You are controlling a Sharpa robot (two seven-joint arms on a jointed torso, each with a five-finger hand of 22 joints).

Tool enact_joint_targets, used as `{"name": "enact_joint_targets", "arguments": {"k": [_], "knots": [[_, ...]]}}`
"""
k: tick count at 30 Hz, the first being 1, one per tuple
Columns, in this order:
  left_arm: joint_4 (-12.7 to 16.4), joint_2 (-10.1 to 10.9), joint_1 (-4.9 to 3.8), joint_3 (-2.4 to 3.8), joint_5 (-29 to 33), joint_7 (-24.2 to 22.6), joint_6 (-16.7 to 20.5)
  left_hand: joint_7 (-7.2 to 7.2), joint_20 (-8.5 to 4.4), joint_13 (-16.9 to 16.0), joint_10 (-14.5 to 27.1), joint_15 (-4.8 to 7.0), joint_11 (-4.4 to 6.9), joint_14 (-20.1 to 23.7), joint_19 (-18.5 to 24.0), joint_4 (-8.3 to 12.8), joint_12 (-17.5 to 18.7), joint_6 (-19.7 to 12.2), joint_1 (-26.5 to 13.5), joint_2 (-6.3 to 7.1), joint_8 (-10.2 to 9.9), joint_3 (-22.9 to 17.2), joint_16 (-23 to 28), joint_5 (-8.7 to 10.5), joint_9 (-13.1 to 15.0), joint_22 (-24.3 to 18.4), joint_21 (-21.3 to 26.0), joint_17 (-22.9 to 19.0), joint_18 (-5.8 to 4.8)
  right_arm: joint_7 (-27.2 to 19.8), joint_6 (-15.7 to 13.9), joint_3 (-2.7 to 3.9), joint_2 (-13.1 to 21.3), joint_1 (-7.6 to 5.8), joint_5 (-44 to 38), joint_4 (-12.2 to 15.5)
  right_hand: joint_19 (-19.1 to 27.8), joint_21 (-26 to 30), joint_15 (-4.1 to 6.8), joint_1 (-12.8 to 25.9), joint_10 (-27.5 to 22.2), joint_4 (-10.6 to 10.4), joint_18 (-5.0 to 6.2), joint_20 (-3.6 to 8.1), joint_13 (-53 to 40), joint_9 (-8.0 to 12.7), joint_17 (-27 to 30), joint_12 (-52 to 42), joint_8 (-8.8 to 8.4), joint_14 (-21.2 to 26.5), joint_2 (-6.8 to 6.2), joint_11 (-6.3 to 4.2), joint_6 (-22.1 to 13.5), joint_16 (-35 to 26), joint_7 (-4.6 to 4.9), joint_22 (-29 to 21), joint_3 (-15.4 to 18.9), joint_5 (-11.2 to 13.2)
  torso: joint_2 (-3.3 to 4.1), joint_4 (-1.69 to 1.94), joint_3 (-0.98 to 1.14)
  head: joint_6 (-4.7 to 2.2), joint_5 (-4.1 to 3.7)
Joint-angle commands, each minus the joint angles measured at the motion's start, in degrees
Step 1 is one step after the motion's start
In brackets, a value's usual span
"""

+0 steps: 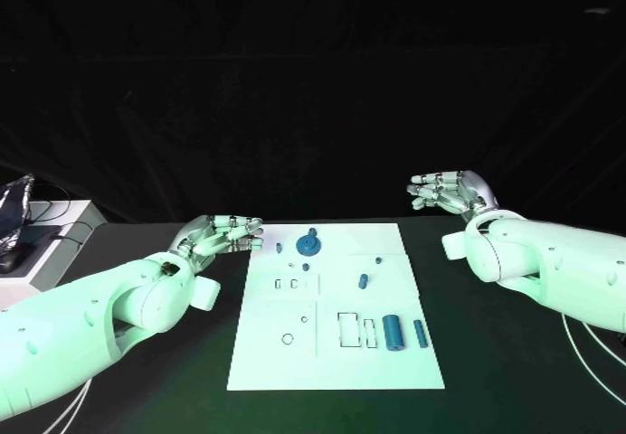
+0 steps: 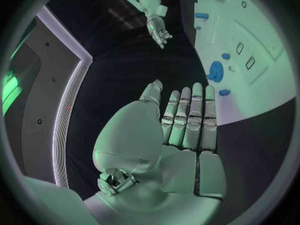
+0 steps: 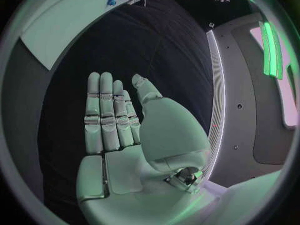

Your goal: Assemble the parts on the task board

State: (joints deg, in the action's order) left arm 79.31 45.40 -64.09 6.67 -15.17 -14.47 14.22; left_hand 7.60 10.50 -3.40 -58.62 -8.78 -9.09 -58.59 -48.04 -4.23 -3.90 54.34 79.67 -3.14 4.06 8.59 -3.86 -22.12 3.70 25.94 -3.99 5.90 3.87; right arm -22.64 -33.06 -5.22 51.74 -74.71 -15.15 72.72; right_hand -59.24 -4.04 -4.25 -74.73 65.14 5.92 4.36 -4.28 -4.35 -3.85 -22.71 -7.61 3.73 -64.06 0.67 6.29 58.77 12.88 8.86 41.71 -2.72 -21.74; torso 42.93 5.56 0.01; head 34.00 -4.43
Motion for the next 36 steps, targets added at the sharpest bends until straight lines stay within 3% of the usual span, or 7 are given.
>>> {"name": "enact_joint_targets", "arguments": {"k": [1, 20, 21, 23, 25, 28, 36], "knots": [[-2.0, -1.1, 0.25, 0.10, 6.2, -7.3, 0.8, -0.25, 1.46, 0.0, 2.2, -0.99, -0.10, 3.0, 2.2, 0.7, 0.3, -3.9, 0.6, -0.40, -0.5, 1.5, 0.3, 0.36, -0.4, -5.2, 0.4, -2.2, -0.36, -4.0, 4.4, -0.02, -0.1, 0.88, 8.6, -0.7, 0.8, -0.2, -1.12, 0.8, 1.1, 0.4, 1.99, -2.40, 0.8, 0.1, 11.8, 4.1, -0.20, -3.3, -0.61, 0.43, 0.1, -8.0, -0.15, -10.9, -2.7, 0.3, -0.76, -0.31, -0.59, -0.38, 0.28], [-7.4, -4.4, 2.98, 0.21, 8.4, -10.3, 3.4, 1.63, 4.14, 0.3, 7.4, -2.32, -2.00, 11.6, 2.8, 3.7, 0.6, -7.5, 0.5, -1.49, -0.9, 1.2, 0.8, 0.41, -0.6, -22.0, 0.0, -2.8, 1.88, -3.7, 9.4, 0.00, -3.1, 7.33, 1.6, -0.4, -5.8, -1.0, -0.88, 1.4, 0.0, 1.4, 1.81, -0.95, 1.1, 0.2, 19.1, 4.3, -0.22, -7.9, -1.62, 1.02, 0.2, -9.4, 1.07, -30.8, -7.4, 1.5, -3.92, -1.46, -1.98, -1.89, 2.13], [-7.4, -4.2, 2.87, 0.15, 7.4, -8.5, 2.8, -7.60, -10.50, 3.4, 58.6, 8.78, 9.09, 58.6, 48.0, 4.2, 3.9, -54.3, -23.6, 3.14, -4.1, -8.6, 3.9, 22.12, -3.7, -25.9, 4.0, -5.9, -3.87, -2.7, 7.0, -0.03, -3.0, 7.14, 3.9, -0.6, 13.7, 4.0, 4.25, 23.3, -19.5, -5.9, -4.36, 4.28, 4.3, 3.9, 22.7, 7.6, -3.73, 13.5, -0.67, -6.29, -17.4, -12.9, -8.86, -41.7, 2.7, 21.7, -3.42, -1.37, -1.86, -1.64, 2.00], [-7.2, -4.2, 2.88, 0.06, 7.5, -8.6, 3.2, -7.60, -10.50, 3.4, 58.6, 8.78, 9.09, 58.6, 48.0, 4.2, 3.9, -54.3, -26.1, 3.14, -4.1, -8.6, 3.9, 22.12, -3.7, -25.9, 4.0, -5.9, -3.87, -2.8, 6.6, 0.07, -3.0, 7.29, 4.2, -0.2, 15.8, 4.0, 4.25, 25.7, -21.6, -5.9, -4.36, 4.28, 4.3, 3.9, 22.7, 7.6, -3.73, 16.0, -0.67, -6.29, -58.8, -12.9, -8.86, -41.7, 2.7, 21.7, -3.60, -1.46, -1.82, -1.60, 2.05], [-6.6, -4.0, 2.91, -0.14, 7.7, -8.8, 4.0, -7.60, -10.50, 3.4, 58.6, 8.78, 9.09, 58.6, 48.0, 4.2, 3.9, -54.3, -30.5, 3.14, -4.1, -8.6, 3.9, 22.12, -3.7, -25.9, 4.0, -5.9, -3.87, -3.0, 5.8, 0.30, -3.2, 7.61, 4.6, 0.6, 59.2, 4.0, 4.25, 29.7, -65.1, -5.9, -4.36, 4.28, 4.3, 3.9, 22.7, 7.6, -3.73, 19.9, -0.67, -6.29, -58.8, -12.9, -8.86, -41.7, 2.7, 21.7, -4.00, -1.66, -1.73, -1.50, 2.17], [-5.3, -3.8, 2.99, -0.67, 8.3, -9.3, 6.1, -7.60, -10.50, 3.4, 58.6, 8.78, 9.09, 58.6, 48.0, 4.2, 3.9, -54.3, -35.9, 3.14, -4.1, -8.6, 3.9, 22.12, -3.7, -25.9, 4.0, -5.9, -3.87, -3.5, 3.7, 0.91, -3.7, 8.47, 5.9, 2.6, 59.2, 4.0, 4.25, 74.7, -65.1, -5.9, -4.36, 4.28, 4.3, 3.9, 22.7, 7.6, -3.73, 64.1, -0.67, -6.29, -58.8, -12.9, -8.86, -41.7, 2.7, 21.7, -5.04, -2.18, -1.50, -1.25, 2.47], [1.8, -2.4, 3.41, -3.34, 11.4, -12.0, 16.7, -7.60, -10.50, 3.4, 58.6, 8.78, 9.09, 58.6, 48.0, 4.2, 3.9, -54.3, -79.7, 3.14, -4.1, -8.6, 3.9, 22.12, -3.7, -25.9, 4.0, -5.9, -3.87, -5.9, -5.9, 3.71, -5.9, 12.43, 11.9, 12.1, 59.2, 4.0, 4.25, 74.7, -65.1, -5.9, -4.36, 4.28, 4.3, 3.9, 22.7, 7.6, -3.73, 64.1, -0.67, -6.29, -58.8, -12.9, -8.86, -41.7, 2.7, 21.7, -9.67, -4.52, -0.47, -0.13, 3.82]]}}
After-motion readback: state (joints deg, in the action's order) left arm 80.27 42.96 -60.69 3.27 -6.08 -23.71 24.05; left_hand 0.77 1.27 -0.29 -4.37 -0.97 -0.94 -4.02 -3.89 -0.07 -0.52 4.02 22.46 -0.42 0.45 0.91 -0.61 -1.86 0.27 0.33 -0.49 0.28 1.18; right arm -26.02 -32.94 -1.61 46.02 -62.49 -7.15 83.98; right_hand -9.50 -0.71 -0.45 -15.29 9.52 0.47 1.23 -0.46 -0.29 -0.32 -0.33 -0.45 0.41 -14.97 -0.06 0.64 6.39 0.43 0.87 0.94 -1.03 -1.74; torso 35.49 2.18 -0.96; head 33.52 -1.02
